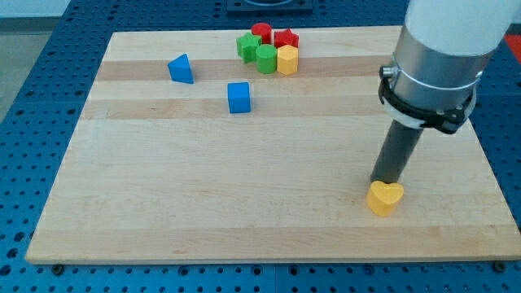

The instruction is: Push the yellow heart to the bottom right of the board

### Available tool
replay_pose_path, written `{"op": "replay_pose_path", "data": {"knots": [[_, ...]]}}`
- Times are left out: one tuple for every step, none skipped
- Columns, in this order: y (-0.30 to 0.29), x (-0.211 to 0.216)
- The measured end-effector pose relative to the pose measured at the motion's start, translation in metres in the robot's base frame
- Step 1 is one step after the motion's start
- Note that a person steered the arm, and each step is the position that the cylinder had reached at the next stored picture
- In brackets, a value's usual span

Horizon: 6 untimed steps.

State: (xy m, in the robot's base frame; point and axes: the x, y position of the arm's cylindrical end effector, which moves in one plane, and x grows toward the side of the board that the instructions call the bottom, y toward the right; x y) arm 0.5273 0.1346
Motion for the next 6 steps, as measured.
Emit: {"op": "replay_pose_path", "data": {"knots": [[-0.04,0.0],[-0.038,0.021],[-0.001,0.036],[0.009,0.037],[-0.021,0.037],[-0.1,0.024]]}}
